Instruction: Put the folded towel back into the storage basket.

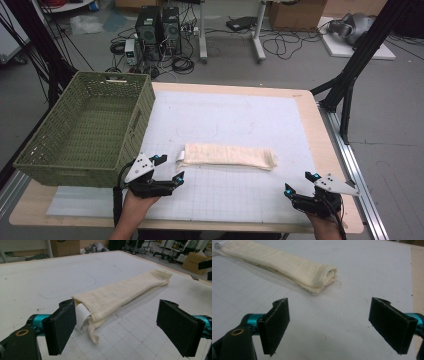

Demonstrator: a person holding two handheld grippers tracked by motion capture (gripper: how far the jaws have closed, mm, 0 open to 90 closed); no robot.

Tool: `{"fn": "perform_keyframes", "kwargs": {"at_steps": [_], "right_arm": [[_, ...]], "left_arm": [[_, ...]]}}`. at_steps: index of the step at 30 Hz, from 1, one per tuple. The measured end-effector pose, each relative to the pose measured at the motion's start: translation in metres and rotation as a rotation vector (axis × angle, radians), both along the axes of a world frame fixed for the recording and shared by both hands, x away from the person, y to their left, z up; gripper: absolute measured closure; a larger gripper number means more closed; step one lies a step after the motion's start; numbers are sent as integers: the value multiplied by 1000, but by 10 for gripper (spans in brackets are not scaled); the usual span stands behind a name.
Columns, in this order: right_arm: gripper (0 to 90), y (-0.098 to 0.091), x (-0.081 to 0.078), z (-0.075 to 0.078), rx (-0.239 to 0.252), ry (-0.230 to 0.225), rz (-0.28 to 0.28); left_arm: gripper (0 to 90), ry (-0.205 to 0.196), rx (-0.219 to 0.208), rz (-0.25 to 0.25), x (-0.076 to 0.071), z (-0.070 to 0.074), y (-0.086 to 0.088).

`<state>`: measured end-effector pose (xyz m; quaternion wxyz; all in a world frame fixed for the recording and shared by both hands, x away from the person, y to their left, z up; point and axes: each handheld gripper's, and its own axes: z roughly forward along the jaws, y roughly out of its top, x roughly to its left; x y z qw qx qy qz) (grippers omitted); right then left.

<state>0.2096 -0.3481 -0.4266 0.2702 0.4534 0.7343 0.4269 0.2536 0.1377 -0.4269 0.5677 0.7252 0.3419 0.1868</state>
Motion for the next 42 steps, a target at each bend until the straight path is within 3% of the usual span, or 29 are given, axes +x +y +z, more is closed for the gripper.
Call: {"fn": "perform_keyframes", "kwargs": {"at_steps": [7,9,15,18,21,26,28,34,42], "right_arm": [[156,-3,1,-1,5,0,-3],[156,-3,1,-2,4,1,-2],[156,-4,1,-2,7,3,-9],[156,-5,2,-3,6,2,-9],[156,-6,1,-3,3,8,-12],[156,-7,0,-3,12,11,-16],[156,-6,1,-3,7,9,-13],[156,-5,1,-3,6,9,-10],[156,-5,3,-4,7,18,-8]], "left_arm": [[172,0,-3,28,10,6,0],[191,5,15,34,17,10,-1],[216,96,14,61,46,16,-6],[238,124,38,61,56,15,-13],[251,137,66,61,63,14,-22],[230,151,57,74,67,12,-25],[228,172,90,79,71,12,-30],[228,201,126,79,80,11,-35],[218,257,198,110,90,-1,-40]]}}
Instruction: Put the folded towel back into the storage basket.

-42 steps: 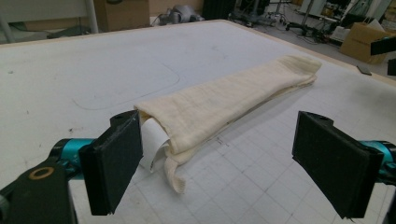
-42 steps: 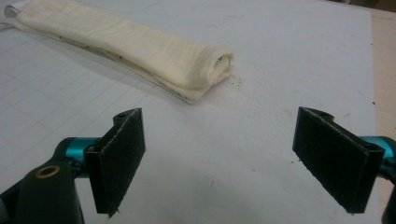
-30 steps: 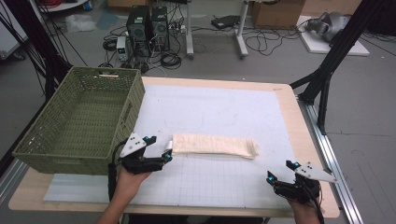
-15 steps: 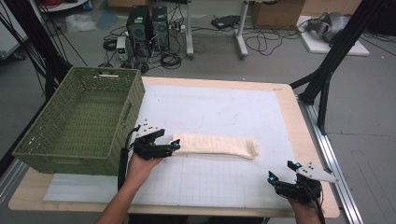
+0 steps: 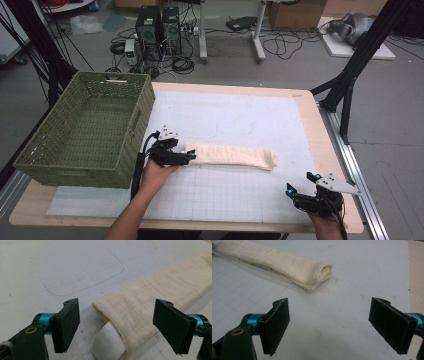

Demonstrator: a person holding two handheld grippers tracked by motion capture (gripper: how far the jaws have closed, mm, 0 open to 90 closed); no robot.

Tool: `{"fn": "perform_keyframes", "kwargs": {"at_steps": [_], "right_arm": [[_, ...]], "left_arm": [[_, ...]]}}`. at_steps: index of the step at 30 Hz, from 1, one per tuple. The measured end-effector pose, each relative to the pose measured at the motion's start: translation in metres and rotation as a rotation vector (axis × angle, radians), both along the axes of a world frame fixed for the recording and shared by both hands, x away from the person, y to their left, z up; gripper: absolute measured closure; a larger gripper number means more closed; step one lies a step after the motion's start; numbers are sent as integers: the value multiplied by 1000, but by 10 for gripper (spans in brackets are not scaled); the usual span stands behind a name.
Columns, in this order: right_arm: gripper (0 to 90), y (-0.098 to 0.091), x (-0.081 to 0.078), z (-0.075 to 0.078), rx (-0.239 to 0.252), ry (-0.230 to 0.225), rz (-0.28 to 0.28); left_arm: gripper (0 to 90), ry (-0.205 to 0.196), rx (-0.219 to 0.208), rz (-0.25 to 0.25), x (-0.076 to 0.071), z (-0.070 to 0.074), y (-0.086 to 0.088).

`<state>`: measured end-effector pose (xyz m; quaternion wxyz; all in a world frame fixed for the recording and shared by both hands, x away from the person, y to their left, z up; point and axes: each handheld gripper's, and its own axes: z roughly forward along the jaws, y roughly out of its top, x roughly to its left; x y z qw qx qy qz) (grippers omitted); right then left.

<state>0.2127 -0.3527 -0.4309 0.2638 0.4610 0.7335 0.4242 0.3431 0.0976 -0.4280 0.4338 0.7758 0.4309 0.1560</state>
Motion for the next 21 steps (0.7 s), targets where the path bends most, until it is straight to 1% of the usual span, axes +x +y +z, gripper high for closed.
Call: {"fn": "perform_keyframes", "kwargs": {"at_steps": [1,2,6,8,11,12,13,14,15,16,18,19,20,21], "right_arm": [[156,0,0,0,-4,-1,3],[156,1,0,0,-2,0,4],[156,1,0,0,-2,0,3],[156,1,0,0,-3,3,1],[156,0,0,0,-4,2,2],[156,0,0,0,-4,0,3],[156,0,0,0,-4,0,3],[156,1,0,0,-3,2,3],[156,0,0,-1,-7,1,4],[156,1,0,-1,-1,8,0],[156,0,0,-1,-1,5,1],[156,0,0,-1,-1,4,1],[156,0,0,-1,-1,4,1],[156,1,0,-1,-3,3,2]], "left_arm": [[217,0,0,0,0,0,0],[217,9,3,3,1,-1,-1],[217,39,30,-7,3,-6,-4],[218,48,42,-13,4,-9,-6],[239,73,57,-19,6,-12,-7],[272,80,59,-23,7,-13,-7],[272,89,59,-24,7,-14,-7],[294,93,58,-29,7,-15,-6],[337,87,60,-33,7,-16,-6],[358,85,60,-41,6,-16,-6],[431,80,62,-51,5,-16,-7],[477,71,76,-59,4,-16,-7],[477,64,87,-74,3,-16,-7],[525,63,89,-83,3,-16,-7]]}}
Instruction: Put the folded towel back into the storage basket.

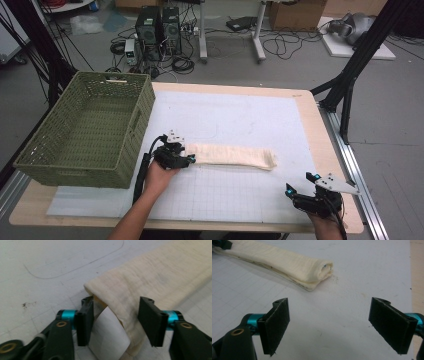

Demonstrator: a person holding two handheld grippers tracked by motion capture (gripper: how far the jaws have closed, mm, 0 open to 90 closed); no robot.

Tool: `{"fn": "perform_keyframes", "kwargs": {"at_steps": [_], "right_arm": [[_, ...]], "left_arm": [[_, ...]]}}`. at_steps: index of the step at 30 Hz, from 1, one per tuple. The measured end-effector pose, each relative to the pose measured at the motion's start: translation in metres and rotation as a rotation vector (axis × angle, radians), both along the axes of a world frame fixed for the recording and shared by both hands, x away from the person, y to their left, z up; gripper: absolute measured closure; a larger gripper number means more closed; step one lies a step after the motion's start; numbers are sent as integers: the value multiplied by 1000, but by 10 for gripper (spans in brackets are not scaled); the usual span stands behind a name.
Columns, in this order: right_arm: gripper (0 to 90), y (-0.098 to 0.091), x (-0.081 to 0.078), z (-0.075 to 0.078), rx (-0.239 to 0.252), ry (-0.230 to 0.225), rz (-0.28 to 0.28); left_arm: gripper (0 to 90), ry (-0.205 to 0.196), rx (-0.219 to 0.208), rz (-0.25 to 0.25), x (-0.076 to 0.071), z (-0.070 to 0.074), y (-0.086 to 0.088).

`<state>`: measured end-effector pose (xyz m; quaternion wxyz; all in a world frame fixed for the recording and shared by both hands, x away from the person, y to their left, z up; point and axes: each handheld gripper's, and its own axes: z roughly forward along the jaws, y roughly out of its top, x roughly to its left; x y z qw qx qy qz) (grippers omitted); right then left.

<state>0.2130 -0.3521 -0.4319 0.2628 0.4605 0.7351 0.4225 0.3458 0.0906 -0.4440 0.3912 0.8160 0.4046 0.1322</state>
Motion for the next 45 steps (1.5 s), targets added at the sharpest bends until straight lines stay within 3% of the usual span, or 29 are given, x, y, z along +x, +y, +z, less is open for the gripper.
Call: {"fn": "perform_keyframes", "kwargs": {"at_steps": [2,5,6,9,12,17,21,26,32,35,36,41,43,45], "right_arm": [[156,0,0,0,0,0,0],[156,1,0,0,1,6,1],[156,1,0,0,1,6,1],[156,1,0,0,0,7,1],[156,1,0,-1,-3,5,2],[156,5,3,-1,2,7,3],[156,12,12,2,11,-8,-7],[156,21,20,4,20,-8,19],[158,39,43,3,-39,11,78],[160,45,52,1,-48,26,81],[198,50,61,-1,-53,26,74],[236,62,77,-5,-35,25,64],[329,69,85,-7,-41,56,53],[357,71,87,-9,-49,61,54]], "left_arm": [[545,-5,-1,-11,-1,0,0],[699,-10,-10,-38,-3,-1,-1],[699,-10,-16,-53,-4,-1,-2],[804,-55,15,-81,-8,-1,-6],[813,-73,15,-88,-10,0,-5],[813,-111,-61,-107,-15,9,-1],[812,-132,-94,-107,-19,12,2],[813,-136,-126,-105,-24,9,7],[813,-127,-143,-109,-32,4,15],[813,-125,-159,-106,-35,3,18],[813,-124,-154,-110,-36,3,19],[812,-129,-149,-113,-37,4,24],[812,-127,-151,-111,-37,4,26],[812,-131,-151,-112,-39,4,26]]}}
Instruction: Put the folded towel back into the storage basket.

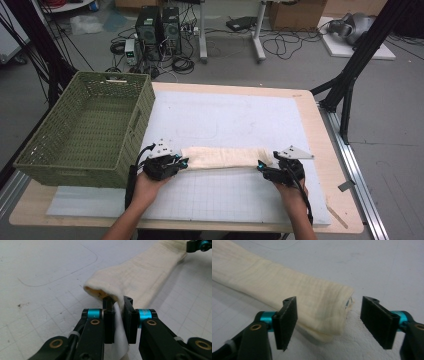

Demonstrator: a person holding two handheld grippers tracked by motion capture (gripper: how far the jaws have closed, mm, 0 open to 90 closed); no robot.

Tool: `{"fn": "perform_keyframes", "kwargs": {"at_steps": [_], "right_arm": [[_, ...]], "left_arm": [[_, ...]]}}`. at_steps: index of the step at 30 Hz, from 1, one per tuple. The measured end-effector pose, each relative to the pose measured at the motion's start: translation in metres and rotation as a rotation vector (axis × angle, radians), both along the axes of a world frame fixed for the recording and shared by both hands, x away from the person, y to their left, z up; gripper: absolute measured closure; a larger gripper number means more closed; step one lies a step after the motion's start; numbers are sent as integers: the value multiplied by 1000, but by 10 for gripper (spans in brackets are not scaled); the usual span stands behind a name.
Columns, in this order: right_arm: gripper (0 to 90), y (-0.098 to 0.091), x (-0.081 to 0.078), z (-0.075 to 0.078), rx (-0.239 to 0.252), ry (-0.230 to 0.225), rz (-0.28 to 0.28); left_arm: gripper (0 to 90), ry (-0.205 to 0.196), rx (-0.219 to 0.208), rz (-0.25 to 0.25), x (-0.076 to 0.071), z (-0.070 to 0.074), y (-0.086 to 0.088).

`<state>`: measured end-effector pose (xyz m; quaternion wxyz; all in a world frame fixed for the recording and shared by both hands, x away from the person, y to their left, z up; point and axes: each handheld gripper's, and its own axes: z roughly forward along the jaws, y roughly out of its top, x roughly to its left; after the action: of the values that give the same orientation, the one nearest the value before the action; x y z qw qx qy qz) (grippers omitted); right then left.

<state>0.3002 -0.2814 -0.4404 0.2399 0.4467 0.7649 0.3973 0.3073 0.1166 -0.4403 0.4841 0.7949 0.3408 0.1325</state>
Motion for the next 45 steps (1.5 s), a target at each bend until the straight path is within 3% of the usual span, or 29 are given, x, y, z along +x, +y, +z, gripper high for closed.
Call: {"fn": "perform_keyframes", "kwargs": {"at_steps": [2,5,7,12,13,14,21,26,29,38,45], "right_arm": [[374,2,3,-2,4,11,-1],[442,3,8,-8,58,85,17],[462,5,9,-10,34,101,26],[524,6,10,-11,37,111,29],[548,6,10,-11,46,119,30],[627,5,10,-11,70,136,33],[753,5,9,-11,119,163,53],[779,4,8,-9,92,140,69],[786,3,6,-6,60,92,101],[791,-2,6,1,85,57,105],[796,-2,10,19,104,10,112]], "left_arm": [[812,-7,4,-4,-1,0,1],[809,-4,-6,-4,-2,-2,2],[809,-4,-7,-9,-3,-3,3],[808,-11,-12,-15,-5,-3,5],[808,-15,-13,-15,-5,-3,5],[807,-17,-12,-15,-6,-3,5],[806,-24,-15,-20,-8,-3,6],[806,-34,-31,-22,-10,0,7],[806,-51,-38,-28,-11,4,8],[806,-96,-77,-38,-13,22,8],[807,-135,-117,-33,-16,38,14]]}}
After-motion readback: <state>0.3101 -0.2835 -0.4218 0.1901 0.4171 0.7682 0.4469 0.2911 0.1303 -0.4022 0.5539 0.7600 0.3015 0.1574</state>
